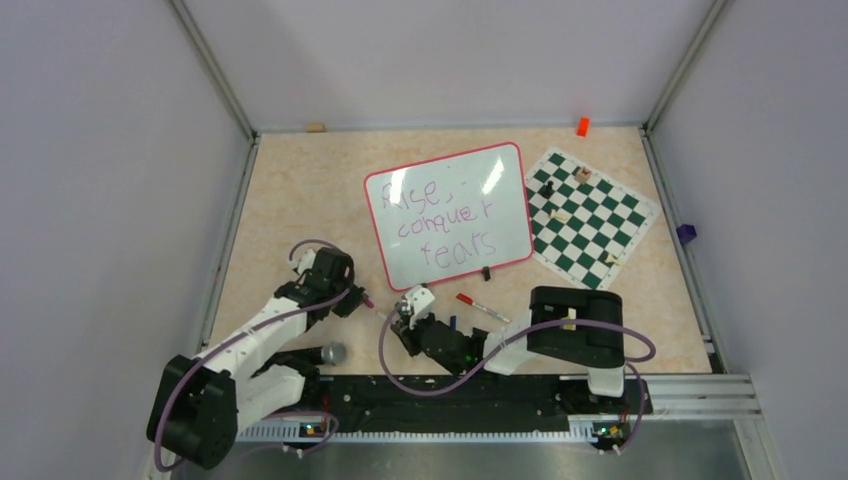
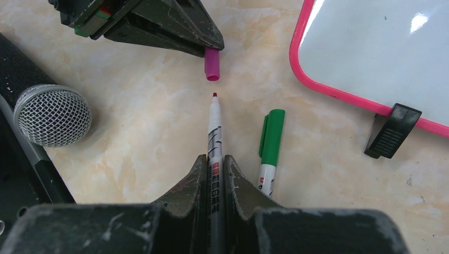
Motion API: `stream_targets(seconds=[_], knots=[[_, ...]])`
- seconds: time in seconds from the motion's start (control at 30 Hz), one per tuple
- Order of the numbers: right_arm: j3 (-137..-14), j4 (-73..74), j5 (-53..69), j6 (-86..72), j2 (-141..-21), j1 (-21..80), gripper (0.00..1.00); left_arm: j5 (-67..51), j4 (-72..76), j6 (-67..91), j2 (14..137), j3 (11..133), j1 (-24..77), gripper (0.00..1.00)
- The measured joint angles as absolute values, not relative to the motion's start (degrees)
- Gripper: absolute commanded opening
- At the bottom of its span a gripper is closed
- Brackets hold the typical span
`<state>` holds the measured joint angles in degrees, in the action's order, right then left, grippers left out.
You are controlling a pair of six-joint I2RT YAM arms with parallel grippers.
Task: Write a sentence on the whiteboard
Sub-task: Insert the whiteboard marker without the cap into the pen cap.
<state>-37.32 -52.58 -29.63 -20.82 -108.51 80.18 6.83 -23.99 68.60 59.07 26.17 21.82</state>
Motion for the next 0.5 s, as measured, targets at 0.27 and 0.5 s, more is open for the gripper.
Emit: stream_targets(seconds=[0.27, 0.5], knots=[[-38.0, -53.0, -29.5, -20.6, -109.4, 79.5, 0.0, 6.7, -24.0, 67.7, 60.2, 26.2, 21.8, 0.0], [-38.0, -53.7, -29.4, -20.6, -109.4, 79.4, 0.0, 6.6, -24.1, 67.3, 61.3, 26.3, 21.8, 0.0]])
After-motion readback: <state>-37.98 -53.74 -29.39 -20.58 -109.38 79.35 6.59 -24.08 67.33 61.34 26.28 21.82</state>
